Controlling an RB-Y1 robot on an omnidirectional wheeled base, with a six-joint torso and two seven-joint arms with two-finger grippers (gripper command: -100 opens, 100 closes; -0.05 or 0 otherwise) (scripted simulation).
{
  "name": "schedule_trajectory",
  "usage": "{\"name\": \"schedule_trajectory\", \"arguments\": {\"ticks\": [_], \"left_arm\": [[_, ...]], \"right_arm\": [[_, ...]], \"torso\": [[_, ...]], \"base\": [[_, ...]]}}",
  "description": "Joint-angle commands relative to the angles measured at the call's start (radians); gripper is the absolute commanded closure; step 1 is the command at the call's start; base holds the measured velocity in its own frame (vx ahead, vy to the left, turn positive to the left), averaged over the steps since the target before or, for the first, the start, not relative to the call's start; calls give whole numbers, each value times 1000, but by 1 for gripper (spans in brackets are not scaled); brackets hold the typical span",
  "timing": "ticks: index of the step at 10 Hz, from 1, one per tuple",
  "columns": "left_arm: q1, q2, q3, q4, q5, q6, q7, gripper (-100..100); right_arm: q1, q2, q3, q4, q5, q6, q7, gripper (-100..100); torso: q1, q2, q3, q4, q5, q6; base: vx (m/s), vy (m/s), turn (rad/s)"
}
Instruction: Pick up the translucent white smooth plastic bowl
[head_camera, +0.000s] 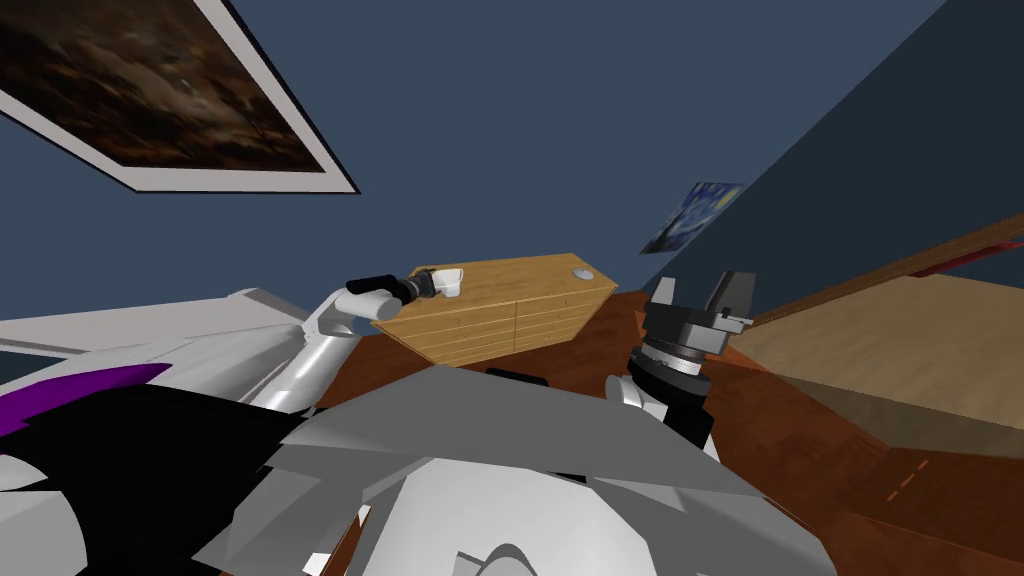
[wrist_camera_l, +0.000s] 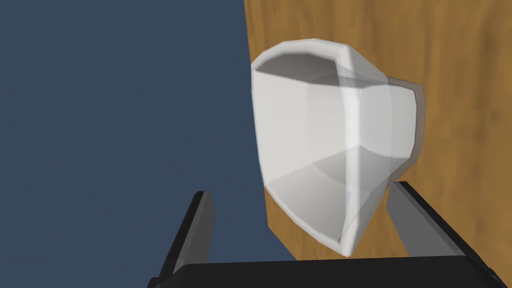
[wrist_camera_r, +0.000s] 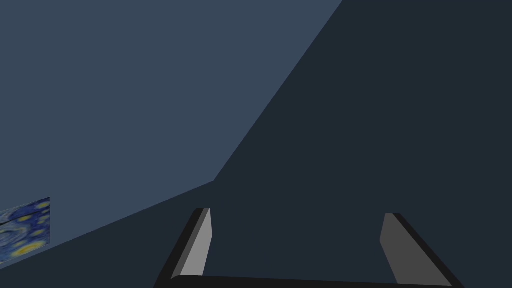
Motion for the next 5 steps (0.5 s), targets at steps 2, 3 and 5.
{"name": "schedule_trajectory", "arguments": {"ticks": [2, 3, 5], "left_arm": [[-13, 7, 5, 19, 2, 68, 0, -100], [-27, 30, 29, 47, 20, 106, 0, -100], [-27, 30, 29, 47, 20, 138, 0, -100]], "right_arm": [[0, 0, 0, 0, 0, 0, 0, 0], [0, 0, 0, 0, 0, 0, 0, 0], [0, 0, 0, 0, 0, 0, 0, 0]], "torso": [[0, 0, 0, 0, 0, 0], [1, 1, 0, 0, 0, 0], [1, 0, 0, 0, 0, 0]], "base": [[13, -17, -30], [20, -20, -112], [15, -13, -25]]}}
